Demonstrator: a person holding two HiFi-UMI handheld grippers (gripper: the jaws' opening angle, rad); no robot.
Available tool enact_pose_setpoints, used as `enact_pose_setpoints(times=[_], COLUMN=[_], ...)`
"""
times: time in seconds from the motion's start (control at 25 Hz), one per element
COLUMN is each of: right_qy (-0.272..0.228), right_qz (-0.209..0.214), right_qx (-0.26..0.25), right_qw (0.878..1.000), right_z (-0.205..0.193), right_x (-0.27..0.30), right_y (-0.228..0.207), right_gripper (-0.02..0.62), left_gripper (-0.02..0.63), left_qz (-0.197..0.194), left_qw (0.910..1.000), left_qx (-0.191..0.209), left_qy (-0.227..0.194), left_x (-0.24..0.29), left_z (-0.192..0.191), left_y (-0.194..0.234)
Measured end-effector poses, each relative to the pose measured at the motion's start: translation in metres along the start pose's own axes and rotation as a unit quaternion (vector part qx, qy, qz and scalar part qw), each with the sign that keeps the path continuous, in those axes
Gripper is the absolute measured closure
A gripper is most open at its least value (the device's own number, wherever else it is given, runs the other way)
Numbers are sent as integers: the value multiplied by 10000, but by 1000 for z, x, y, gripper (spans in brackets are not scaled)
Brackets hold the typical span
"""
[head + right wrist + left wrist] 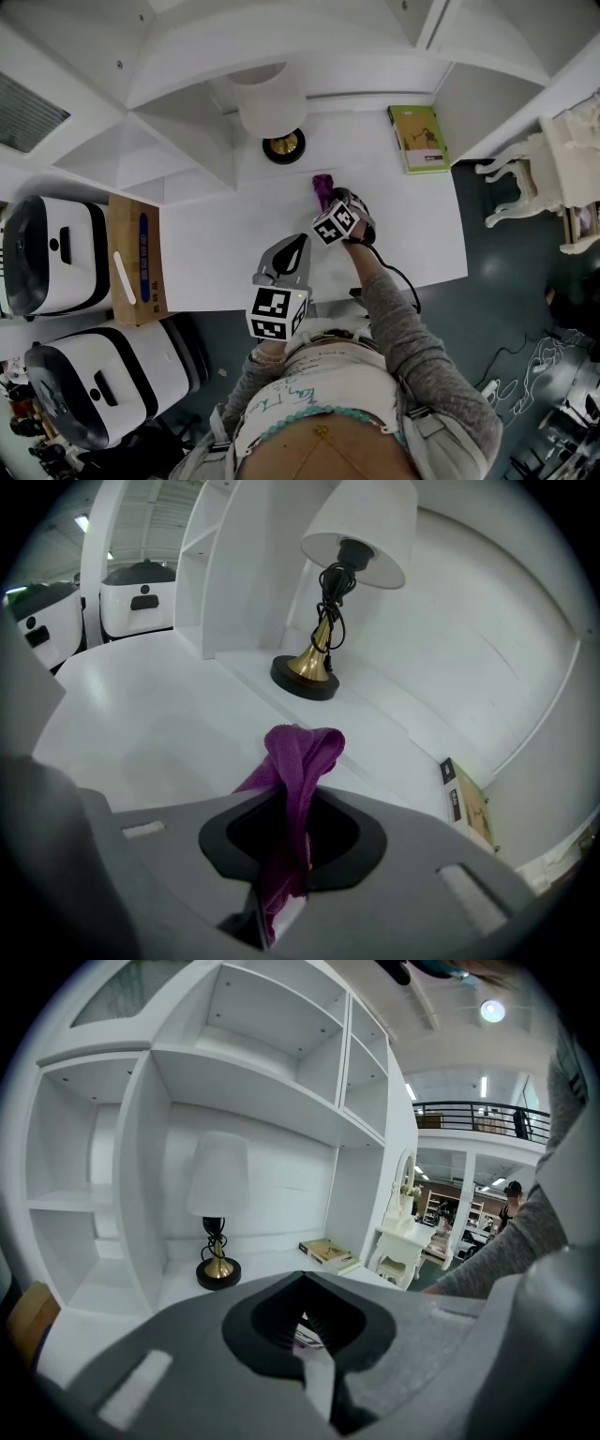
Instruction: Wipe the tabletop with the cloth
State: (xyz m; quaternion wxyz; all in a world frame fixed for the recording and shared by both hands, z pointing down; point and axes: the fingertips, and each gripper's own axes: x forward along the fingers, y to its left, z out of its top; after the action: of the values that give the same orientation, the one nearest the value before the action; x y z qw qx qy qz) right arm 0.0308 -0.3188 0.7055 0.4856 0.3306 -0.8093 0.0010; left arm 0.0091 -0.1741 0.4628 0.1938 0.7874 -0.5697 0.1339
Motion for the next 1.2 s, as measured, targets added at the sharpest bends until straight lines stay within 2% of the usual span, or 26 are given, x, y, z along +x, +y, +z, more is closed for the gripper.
enact_pose_setpoints(times=[0.6,1.2], right_qy=[-8,101], right_qz=[-26,-150], right_qx=[79,207], right_qw=[10000,9996], right_z=[-17,-42], right_x=[-4,-6], right_y=[-23,-50], right_gripper=[525,525], left_gripper=[604,604], left_qz=[-61,-286], left_qw=[10000,9994], left_qx=[58,200], left_qy=[2,46], left_x=[18,36], left_z=[7,13], left_y=[-18,-35])
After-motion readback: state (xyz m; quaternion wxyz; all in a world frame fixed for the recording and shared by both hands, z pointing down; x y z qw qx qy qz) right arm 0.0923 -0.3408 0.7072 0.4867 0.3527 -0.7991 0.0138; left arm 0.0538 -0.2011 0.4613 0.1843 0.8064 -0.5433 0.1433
